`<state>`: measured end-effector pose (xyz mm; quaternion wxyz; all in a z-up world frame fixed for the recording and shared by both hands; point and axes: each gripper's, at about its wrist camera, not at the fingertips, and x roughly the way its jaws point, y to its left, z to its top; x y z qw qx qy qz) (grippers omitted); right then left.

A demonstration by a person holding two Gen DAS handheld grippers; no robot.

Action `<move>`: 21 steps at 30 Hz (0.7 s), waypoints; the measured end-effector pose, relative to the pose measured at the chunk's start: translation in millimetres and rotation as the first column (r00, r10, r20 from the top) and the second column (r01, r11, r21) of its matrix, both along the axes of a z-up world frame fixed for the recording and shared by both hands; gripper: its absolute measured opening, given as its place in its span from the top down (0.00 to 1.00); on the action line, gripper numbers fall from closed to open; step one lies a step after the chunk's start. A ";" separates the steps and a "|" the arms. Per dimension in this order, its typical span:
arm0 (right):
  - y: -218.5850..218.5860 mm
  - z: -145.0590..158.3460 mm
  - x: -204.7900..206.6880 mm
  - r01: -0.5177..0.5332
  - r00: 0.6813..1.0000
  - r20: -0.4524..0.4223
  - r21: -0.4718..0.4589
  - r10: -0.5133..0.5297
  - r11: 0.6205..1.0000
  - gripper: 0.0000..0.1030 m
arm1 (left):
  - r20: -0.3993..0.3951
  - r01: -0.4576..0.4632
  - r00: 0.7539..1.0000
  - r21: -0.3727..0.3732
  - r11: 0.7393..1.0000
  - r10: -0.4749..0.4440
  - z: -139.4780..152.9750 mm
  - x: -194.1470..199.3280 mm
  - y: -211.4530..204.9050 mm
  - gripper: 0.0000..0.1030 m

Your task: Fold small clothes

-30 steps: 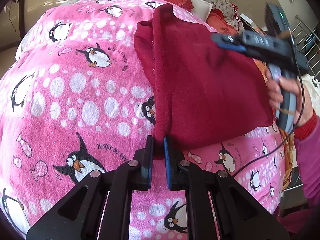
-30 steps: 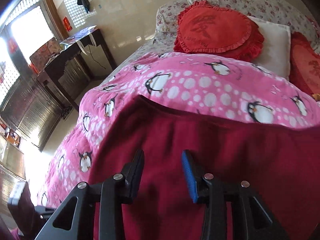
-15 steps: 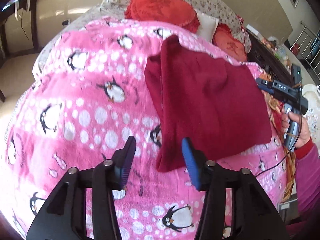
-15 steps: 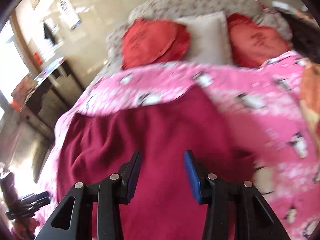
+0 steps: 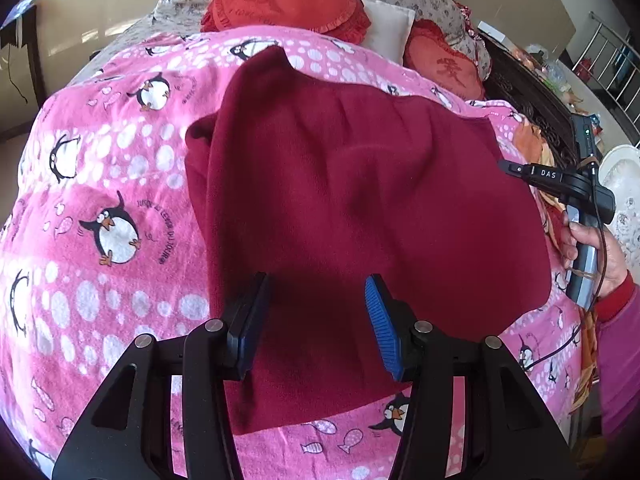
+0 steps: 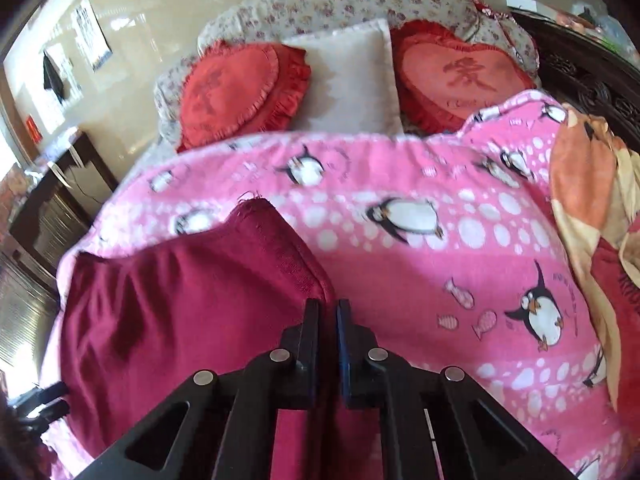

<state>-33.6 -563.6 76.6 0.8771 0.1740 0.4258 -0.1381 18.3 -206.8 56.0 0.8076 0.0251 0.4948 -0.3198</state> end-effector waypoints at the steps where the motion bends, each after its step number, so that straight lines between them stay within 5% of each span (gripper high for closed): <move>1: -0.8 0.2 -2.4 -0.005 1.000 0.015 0.008 0.005 1.000 0.93 | 0.003 -0.002 1.000 0.009 1.000 0.002 -2.5 0.2 -1.2 0.52; 6: -5.4 26.4 -44.5 -0.037 0.989 0.147 0.192 0.008 0.981 0.83 | -0.004 -0.007 1.000 -0.018 1.000 0.007 0.7 -4.3 9.6 0.52; 8: 6.9 29.8 -70.3 -0.078 0.987 0.150 0.182 0.051 0.980 0.76 | -0.002 -0.013 1.000 -0.016 1.000 0.013 1.4 -6.3 16.0 0.52; 13: 36.5 12.6 -113.9 -0.136 0.989 0.088 0.168 0.123 0.976 0.75 | -0.005 -0.030 1.000 -0.012 0.999 0.030 1.5 -11.1 25.1 0.52; 21: 58.9 -14.3 -126.0 -0.189 0.981 0.072 0.140 0.180 0.972 0.78 | -0.001 -0.040 0.999 0.015 0.999 0.040 7.7 -18.1 20.2 0.52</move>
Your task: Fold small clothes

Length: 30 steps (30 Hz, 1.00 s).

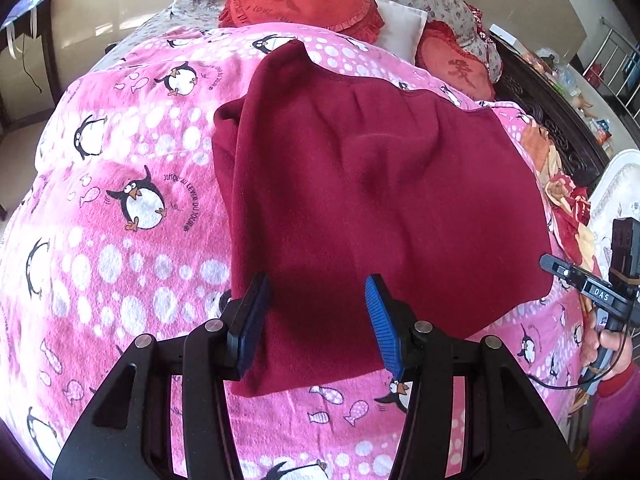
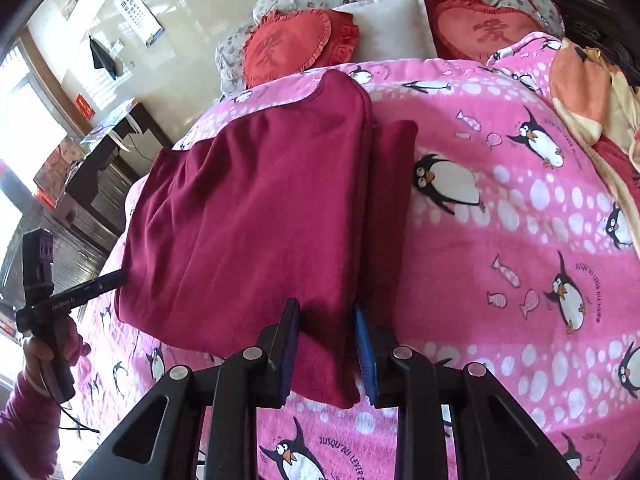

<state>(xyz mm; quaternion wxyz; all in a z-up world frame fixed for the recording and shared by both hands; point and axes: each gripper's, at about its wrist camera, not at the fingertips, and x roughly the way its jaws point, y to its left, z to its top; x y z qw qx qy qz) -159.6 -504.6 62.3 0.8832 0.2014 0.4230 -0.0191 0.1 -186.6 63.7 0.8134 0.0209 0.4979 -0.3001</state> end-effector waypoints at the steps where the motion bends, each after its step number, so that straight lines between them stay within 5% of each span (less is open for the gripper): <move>1: 4.2 2.3 -3.0 -0.013 1.000 0.016 -0.013 0.013 1.000 0.87 | 0.002 0.001 1.000 0.007 1.000 -0.001 0.7 -0.9 -0.6 0.52; 2: 6.5 4.6 -5.3 -0.021 0.999 0.028 -0.015 0.021 1.000 0.94 | 0.004 0.000 1.000 0.015 1.000 0.000 1.0 -2.4 -0.5 0.52; 9: 3.6 16.1 -38.1 -0.105 0.990 0.103 0.093 0.096 0.990 0.95 | -0.002 -0.007 1.000 0.064 0.998 0.007 -0.4 -6.4 -3.3 0.52; 16: -9.2 -30.4 -44.8 -0.072 0.997 -0.018 0.144 0.076 0.987 0.95 | 0.006 0.012 1.000 0.100 0.995 -0.013 -7.1 -13.5 -15.2 0.52; 19: -16.9 -33.8 -43.6 -0.023 1.000 -0.007 0.216 0.025 0.976 0.95 | 0.007 0.017 1.000 0.109 0.994 -0.018 -7.7 -13.2 -17.5 0.52; 25: -20.4 21.2 -39.1 0.057 0.992 0.106 0.100 -0.068 0.993 0.90 | 0.104 0.004 0.995 0.044 0.999 -0.009 21.8 -2.5 -17.2 0.52; 30: -5.4 45.2 29.0 0.010 0.987 0.162 0.011 -0.012 1.000 0.89 | 0.136 -0.032 0.990 -0.012 0.999 0.033 33.0 29.9 -38.0 0.52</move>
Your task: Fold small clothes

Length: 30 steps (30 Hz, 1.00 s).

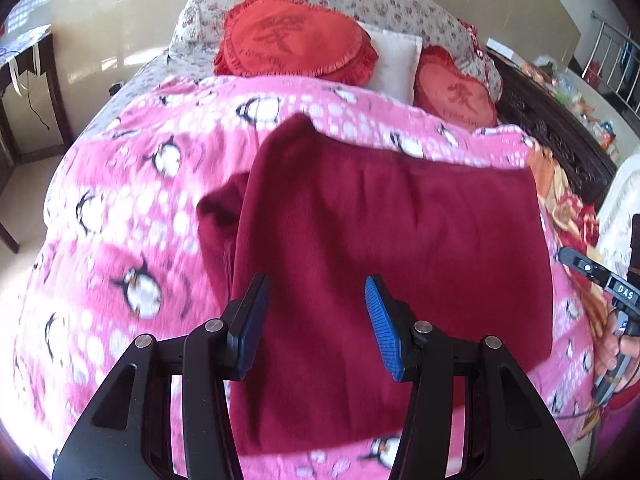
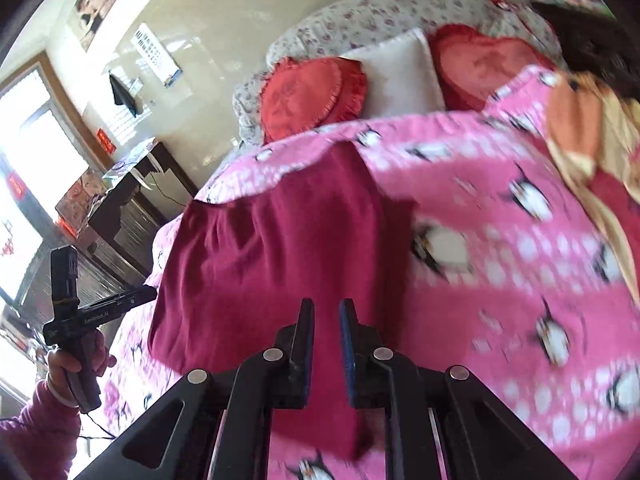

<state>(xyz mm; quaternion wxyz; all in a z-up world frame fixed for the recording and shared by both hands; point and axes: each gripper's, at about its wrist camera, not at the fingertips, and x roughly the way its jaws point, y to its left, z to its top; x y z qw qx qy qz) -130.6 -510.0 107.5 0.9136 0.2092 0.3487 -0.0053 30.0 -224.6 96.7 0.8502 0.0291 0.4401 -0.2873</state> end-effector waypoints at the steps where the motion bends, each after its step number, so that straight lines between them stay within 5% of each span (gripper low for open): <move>1: 1.7 1.4 19.8 -0.001 1.000 0.003 -0.024 0.001 1.000 0.89 | 0.004 -0.007 1.000 -0.007 1.000 0.007 0.5 7.5 -4.0 0.52; 13: -48.3 -43.3 127.4 0.105 0.989 -0.095 -0.104 -0.116 0.989 0.89 | -0.071 -0.159 0.984 0.028 0.987 0.161 -45.5 79.4 -6.8 0.52; 17: -55.7 -47.5 124.4 0.112 0.989 -0.088 -0.083 -0.119 0.990 0.89 | -0.068 -0.164 0.984 0.009 0.986 0.164 -46.5 77.8 -3.0 0.51; 21: -40.6 -20.3 112.1 0.125 0.988 -0.076 -0.101 -0.133 0.987 0.89 | -0.057 -0.164 0.985 0.018 0.986 0.165 -39.9 69.8 0.2 0.51; 24: -17.3 -0.2 109.6 0.056 0.998 -0.038 -0.026 -0.056 0.998 0.73 | -0.058 -0.169 0.984 0.021 0.985 0.170 -35.0 60.9 6.8 0.51; 25: -7.5 4.7 111.5 0.030 0.999 -0.029 -0.003 -0.030 1.000 0.59 | -0.052 -0.169 0.984 0.023 0.985 0.170 -32.5 57.3 8.5 0.51; 30: 58.0 23.7 131.7 -0.102 0.995 -0.016 -0.059 0.101 0.993 0.57 | -0.026 -0.177 0.984 0.055 0.983 0.179 -24.6 40.4 18.5 0.51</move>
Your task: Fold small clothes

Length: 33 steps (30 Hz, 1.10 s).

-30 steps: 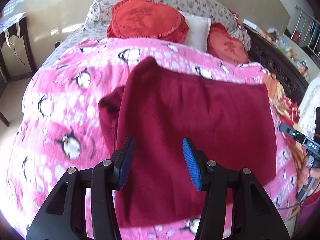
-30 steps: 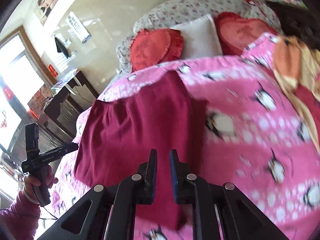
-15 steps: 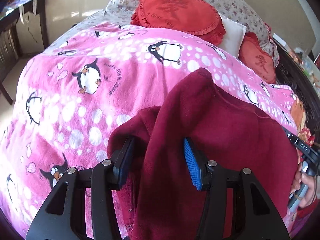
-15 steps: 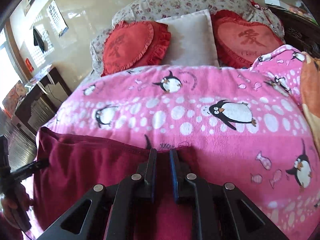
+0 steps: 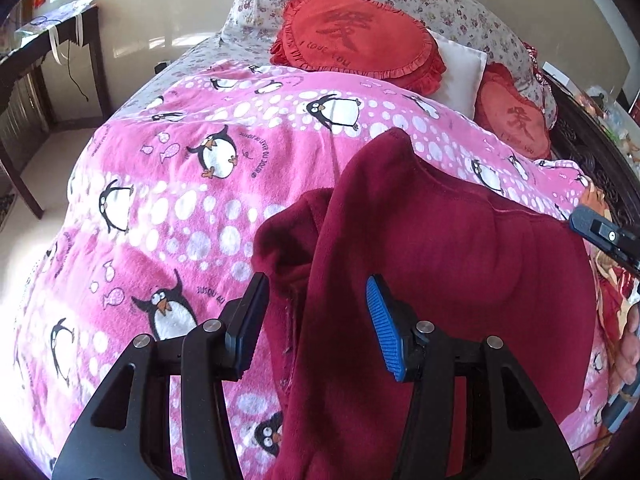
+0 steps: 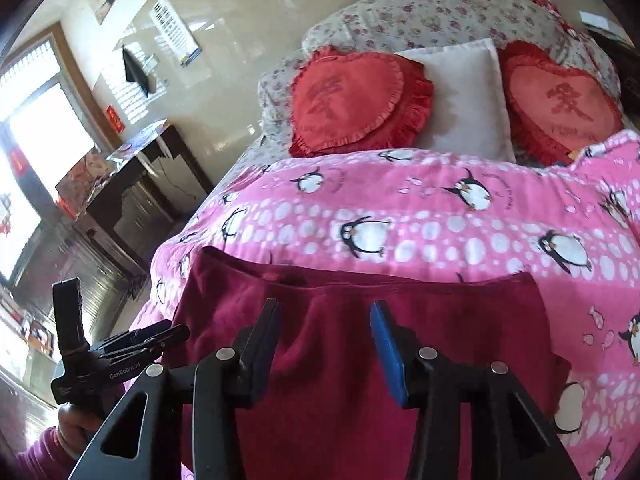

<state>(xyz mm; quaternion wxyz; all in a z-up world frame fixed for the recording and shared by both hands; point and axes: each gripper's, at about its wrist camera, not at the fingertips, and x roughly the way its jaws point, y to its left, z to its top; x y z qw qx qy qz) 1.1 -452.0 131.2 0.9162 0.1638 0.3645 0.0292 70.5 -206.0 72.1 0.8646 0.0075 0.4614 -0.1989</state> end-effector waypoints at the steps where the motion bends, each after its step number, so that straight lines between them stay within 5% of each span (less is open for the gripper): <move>1: 10.9 1.4 5.2 -0.025 1.000 0.002 0.004 0.025 1.000 0.57 | -0.006 -0.001 1.000 -0.002 1.000 0.001 -0.4 -2.6 3.9 0.51; 13: 110.6 -33.3 78.8 -0.204 0.975 -0.096 -0.041 0.199 0.978 0.59 | -0.043 -0.032 0.999 -0.012 0.999 0.031 -11.1 -14.9 40.1 0.51; 21: 118.1 -65.8 127.3 -0.158 0.972 -0.177 -0.009 0.154 0.987 0.59 | -0.135 -0.060 0.990 -0.148 0.987 0.040 -21.4 -33.9 69.7 0.43; 27: 120.3 -56.8 133.5 -0.126 0.971 -0.201 0.036 0.130 0.991 0.56 | -0.185 -0.062 0.982 -0.196 0.979 0.025 -38.2 -50.6 73.6 0.38; 31: 138.8 -55.2 132.6 -0.165 0.957 -0.233 0.055 0.173 0.985 0.31 | -0.186 -0.077 0.982 -0.216 0.973 0.036 -44.8 -55.2 70.9 0.35; 33: 152.2 -58.2 132.6 -0.185 0.949 -0.257 0.016 0.183 0.983 0.29 | -0.181 -0.085 0.982 -0.228 0.970 0.043 -45.5 -57.1 71.0 0.34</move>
